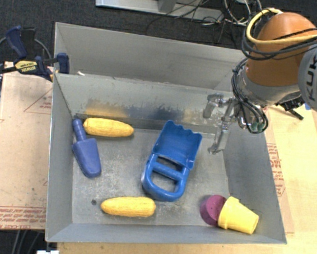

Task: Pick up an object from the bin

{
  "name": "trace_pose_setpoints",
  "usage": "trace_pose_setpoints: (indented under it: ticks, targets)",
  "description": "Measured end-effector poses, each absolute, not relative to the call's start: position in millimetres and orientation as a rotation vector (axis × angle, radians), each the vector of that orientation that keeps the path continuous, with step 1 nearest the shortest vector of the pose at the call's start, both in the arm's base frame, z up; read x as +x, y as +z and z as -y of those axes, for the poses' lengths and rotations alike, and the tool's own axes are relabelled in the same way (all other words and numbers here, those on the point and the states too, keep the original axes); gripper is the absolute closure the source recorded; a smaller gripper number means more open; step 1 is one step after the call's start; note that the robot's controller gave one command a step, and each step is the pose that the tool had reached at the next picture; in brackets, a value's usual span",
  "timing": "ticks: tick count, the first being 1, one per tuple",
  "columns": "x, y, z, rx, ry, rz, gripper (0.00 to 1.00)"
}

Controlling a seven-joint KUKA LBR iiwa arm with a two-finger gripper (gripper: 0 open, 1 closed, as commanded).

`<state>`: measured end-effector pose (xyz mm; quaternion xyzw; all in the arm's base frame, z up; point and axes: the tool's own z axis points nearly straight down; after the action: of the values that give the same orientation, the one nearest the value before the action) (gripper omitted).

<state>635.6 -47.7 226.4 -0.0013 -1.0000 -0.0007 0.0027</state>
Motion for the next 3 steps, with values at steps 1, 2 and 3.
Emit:
trace_pose_setpoints:
  ticks: [1,2,3]
  targets:
    - [636.9,232,47,-0.002,-0.001,3.144,0.0]
    - [629.6,149,13,-0.044,-0.003,3.143,0.0]
    - [622.4,95,9,-0.385,-0.004,3.121,0.0]
